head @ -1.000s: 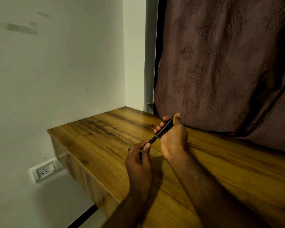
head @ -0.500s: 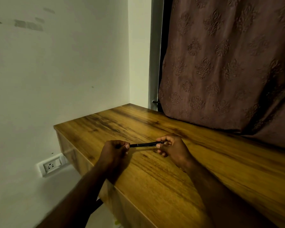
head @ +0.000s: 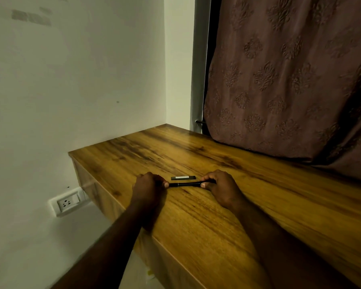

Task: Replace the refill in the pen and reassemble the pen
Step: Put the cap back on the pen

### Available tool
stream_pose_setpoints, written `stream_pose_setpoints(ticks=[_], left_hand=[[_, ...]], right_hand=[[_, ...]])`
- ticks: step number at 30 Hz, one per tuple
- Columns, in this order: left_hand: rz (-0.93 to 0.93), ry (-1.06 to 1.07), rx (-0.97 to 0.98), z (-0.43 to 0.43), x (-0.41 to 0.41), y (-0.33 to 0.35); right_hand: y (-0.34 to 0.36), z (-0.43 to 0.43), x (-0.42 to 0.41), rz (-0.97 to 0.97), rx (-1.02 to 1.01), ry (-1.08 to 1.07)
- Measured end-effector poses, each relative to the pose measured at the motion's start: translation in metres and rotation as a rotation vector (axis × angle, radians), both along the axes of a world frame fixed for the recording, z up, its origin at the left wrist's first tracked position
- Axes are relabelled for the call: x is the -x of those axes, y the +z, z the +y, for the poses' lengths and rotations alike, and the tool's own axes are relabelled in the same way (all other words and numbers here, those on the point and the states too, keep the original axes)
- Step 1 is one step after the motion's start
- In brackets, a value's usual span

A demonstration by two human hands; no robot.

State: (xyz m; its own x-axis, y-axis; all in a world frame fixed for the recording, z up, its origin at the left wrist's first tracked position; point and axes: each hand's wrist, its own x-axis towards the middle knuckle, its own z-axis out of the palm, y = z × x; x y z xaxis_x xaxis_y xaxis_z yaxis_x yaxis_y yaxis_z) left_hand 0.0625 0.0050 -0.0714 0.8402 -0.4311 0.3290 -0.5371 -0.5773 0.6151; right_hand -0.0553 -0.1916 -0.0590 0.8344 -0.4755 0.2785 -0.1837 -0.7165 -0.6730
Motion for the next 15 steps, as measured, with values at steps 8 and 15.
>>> stream_pose_setpoints(ticks=[8, 15], left_hand=[[0.001, -0.037, 0.000, 0.000, 0.009, 0.008], [0.085, -0.086, 0.141, 0.008, 0.006, 0.008]], right_hand=[[0.001, -0.002, -0.001, 0.000, -0.036, 0.011], [0.002, -0.012, 0.003, 0.002, -0.181, 0.113]])
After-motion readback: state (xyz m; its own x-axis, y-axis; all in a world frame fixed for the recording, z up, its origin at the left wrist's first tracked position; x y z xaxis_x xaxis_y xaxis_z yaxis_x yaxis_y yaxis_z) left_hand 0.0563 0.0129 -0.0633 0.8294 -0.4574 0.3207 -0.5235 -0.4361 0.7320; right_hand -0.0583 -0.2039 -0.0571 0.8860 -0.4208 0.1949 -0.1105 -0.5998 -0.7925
